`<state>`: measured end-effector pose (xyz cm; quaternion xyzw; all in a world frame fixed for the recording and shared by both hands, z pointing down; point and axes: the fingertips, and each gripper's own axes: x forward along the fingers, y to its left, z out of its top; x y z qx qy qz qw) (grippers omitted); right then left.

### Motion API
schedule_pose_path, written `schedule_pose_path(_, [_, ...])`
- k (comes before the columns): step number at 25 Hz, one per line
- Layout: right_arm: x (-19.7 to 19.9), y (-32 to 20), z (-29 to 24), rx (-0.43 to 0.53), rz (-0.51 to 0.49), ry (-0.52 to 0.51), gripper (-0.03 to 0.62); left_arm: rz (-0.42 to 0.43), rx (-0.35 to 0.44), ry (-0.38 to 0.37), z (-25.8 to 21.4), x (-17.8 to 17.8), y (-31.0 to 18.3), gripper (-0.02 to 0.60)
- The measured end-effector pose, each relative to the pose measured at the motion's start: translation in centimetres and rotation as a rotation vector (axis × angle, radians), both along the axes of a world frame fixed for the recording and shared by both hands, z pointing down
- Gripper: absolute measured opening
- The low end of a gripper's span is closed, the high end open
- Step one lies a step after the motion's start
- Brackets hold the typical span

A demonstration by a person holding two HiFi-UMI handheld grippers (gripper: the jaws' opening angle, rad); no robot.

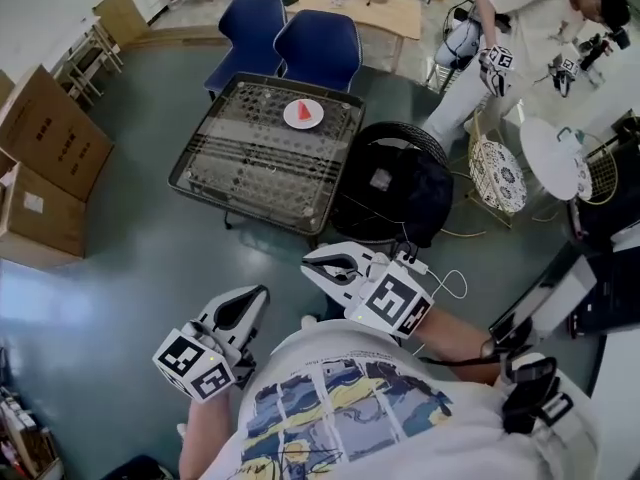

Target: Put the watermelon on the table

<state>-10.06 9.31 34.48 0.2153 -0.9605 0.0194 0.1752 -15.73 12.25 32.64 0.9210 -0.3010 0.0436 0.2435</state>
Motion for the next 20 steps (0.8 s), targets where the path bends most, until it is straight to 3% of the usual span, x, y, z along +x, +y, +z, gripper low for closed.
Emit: schedule_pose_path(20, [0.17,0.30,0.45,-0.001,-0.009,0.002,0.009,0.002,-0.012,-0.014,0.83,0.40,-0.10,0.009])
